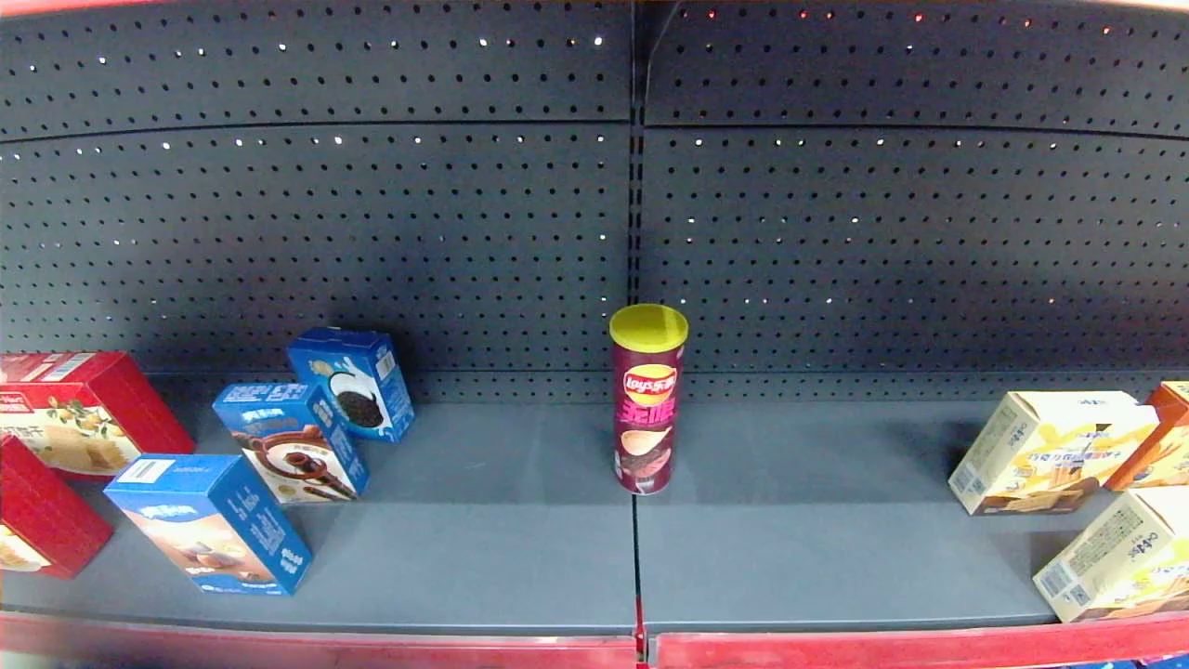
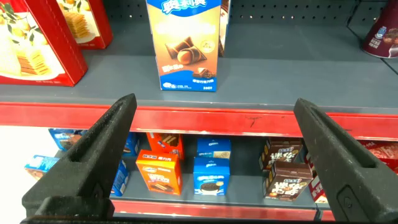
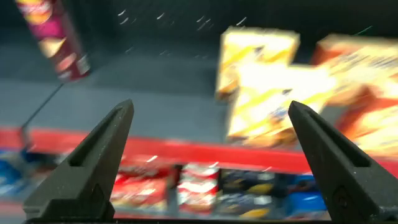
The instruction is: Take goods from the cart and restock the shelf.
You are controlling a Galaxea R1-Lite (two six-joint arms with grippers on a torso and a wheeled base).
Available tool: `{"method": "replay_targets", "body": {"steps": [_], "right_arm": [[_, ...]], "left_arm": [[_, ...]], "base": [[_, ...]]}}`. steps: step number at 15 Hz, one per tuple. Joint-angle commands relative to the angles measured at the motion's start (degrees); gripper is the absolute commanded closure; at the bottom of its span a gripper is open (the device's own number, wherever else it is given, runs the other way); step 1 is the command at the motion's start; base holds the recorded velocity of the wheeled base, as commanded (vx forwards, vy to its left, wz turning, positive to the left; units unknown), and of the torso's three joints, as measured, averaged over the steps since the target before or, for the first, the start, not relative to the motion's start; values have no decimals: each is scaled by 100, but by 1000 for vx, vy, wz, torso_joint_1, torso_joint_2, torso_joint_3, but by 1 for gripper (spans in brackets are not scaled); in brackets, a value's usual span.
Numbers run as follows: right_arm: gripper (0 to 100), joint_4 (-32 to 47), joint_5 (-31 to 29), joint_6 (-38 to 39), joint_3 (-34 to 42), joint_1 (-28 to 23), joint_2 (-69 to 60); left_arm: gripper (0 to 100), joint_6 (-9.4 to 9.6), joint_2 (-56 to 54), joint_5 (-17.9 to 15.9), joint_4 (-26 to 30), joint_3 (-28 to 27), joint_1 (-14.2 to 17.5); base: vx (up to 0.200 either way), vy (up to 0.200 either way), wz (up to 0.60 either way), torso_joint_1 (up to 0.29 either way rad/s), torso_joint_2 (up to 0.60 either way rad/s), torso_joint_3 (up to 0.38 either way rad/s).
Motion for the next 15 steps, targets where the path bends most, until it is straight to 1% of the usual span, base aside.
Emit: {"method": "replay_targets", "body": {"steps": [1, 2, 4, 5, 6, 7, 8, 10, 12, 14, 15], "right_arm": [[0, 159, -312, -344, 86, -672, 379], [0, 159, -435, -309, 68, -751, 362], [0, 98, -831, -256, 7, -681, 511], [0, 115, -1173, -256, -28, -619, 582], [0, 159, -1868, -238, -55, -602, 608], [0, 168, -2123, -221, -63, -531, 608], [0, 168, -2184, -238, -72, -364, 590], [0, 168, -2184, -230, -178, -285, 626], [0, 274, -2158, -230, -239, -408, 775], [0, 678, -2123, -186, -424, -760, 845], [0, 924, -2123, -186, -520, -830, 810]], "left_arm": [[0, 5, 7, -1, -1, 1, 2], [0, -4, 7, -1, -1, 1, 2], [0, -4, 7, -1, -1, 1, 2], [0, -4, 7, 8, -1, 1, 2], [0, -4, 7, -1, -1, 1, 2], [0, -4, 7, 8, -1, 1, 2], [0, -4, 7, -1, -1, 1, 2], [0, -4, 7, -1, -1, 1, 2], [0, -4, 7, -1, -1, 1, 2], [0, -4, 7, 8, -1, 1, 2], [0, -4, 7, -1, -1, 1, 2]], "base": [[0, 0, 0, 0, 0, 0], [0, 0, 0, 0, 0, 0], [0, 0, 0, 0, 0, 0], [0, 0, 0, 0, 0, 0], [0, 0, 0, 0, 0, 0], [0, 0, 0, 0, 0, 0], [0, 0, 0, 0, 0, 0], [0, 0, 0, 0, 0, 0], [0, 0, 0, 0, 0, 0], [0, 0, 0, 0, 0, 0], [0, 0, 0, 0, 0, 0]]}}
